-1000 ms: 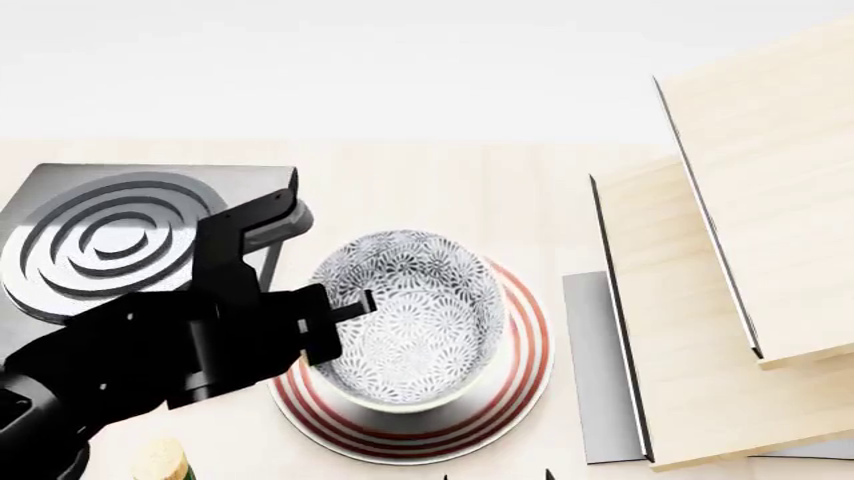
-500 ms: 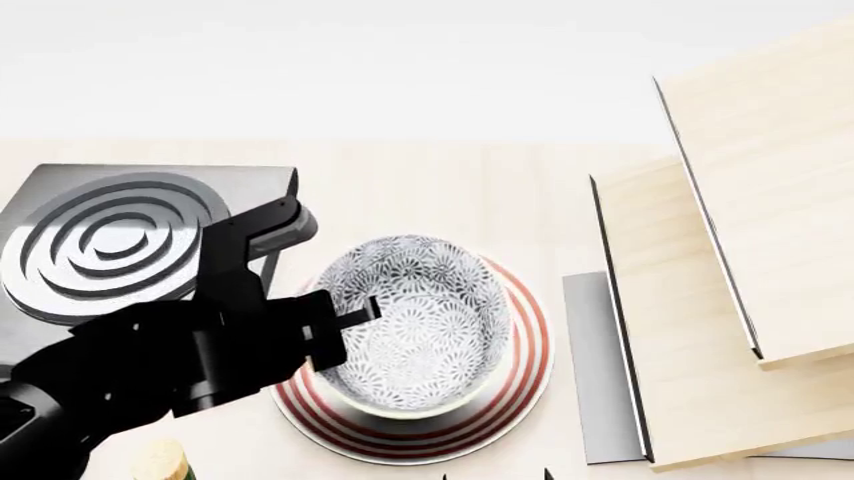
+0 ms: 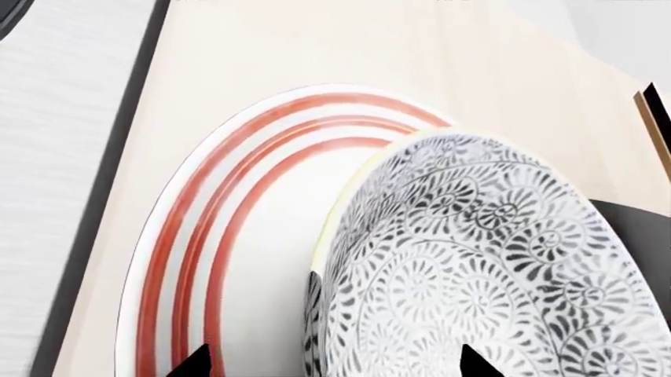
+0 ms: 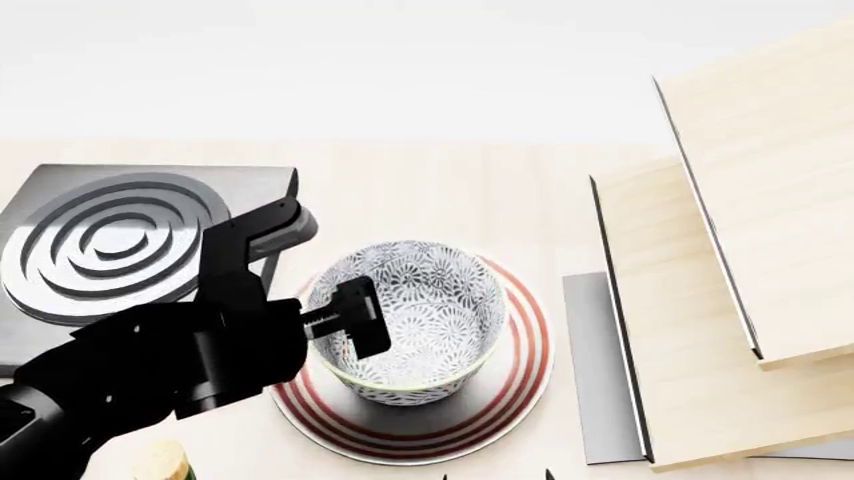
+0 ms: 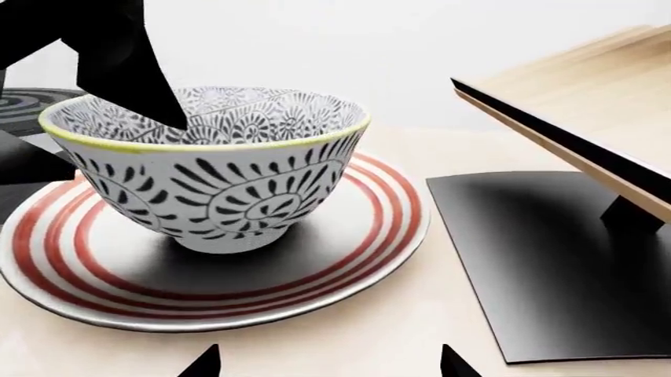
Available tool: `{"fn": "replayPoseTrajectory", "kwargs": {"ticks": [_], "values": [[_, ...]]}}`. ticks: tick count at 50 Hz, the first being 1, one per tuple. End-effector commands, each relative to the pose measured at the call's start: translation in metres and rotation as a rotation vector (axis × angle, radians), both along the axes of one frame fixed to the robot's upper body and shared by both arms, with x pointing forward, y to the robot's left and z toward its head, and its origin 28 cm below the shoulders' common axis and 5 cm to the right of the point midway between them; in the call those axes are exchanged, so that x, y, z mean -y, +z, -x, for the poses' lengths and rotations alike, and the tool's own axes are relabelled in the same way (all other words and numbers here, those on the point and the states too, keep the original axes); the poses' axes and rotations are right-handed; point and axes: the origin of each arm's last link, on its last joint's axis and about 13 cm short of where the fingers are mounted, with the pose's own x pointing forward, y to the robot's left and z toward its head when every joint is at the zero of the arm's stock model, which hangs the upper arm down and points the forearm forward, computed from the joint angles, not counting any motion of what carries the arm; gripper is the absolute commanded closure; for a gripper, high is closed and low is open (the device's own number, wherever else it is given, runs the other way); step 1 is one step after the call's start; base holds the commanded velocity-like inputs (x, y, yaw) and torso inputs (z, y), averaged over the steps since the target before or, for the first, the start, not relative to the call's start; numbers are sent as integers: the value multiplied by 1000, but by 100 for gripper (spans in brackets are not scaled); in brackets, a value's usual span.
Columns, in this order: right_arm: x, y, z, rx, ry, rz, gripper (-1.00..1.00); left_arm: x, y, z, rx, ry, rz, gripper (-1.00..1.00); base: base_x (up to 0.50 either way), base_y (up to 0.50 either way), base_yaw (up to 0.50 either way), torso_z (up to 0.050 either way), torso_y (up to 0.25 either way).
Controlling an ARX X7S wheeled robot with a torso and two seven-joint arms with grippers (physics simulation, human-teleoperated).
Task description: Pick up the akita bowl and put it on the plate.
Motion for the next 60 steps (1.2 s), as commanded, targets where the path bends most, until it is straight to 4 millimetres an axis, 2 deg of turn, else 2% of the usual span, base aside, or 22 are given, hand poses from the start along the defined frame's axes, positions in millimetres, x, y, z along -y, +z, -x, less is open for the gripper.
{"fn": "replayPoseTrajectory", "kwargs": {"ticks": [1, 14, 22, 37, 51, 60], "values": [[2, -6, 2, -34, -9, 19, -100, 1, 2, 0, 0, -1, -3, -100, 0, 0, 0, 0, 0], [3, -6, 2, -32, -12, 18, -100, -4, 11, -5, 27, 8, -68, -100, 0, 0, 0, -1, -1], [2, -6, 3, -31, -10, 15, -100, -12, 27, -13, 79, 40, -156, -100, 0, 0, 0, 0, 0], [2, -5, 3, -28, -11, 17, -100, -17, 41, -20, 186, 45, -245, -100, 0, 0, 0, 0, -1], [3, -3, 2, -22, -17, 20, -100, -49, 70, -2, 340, 130, -311, -100, 0, 0, 0, 0, 0], [3, -4, 2, -22, -17, 21, -100, -72, 94, 22, 447, 191, -280, -100, 0, 0, 0, 0, -1]]}}
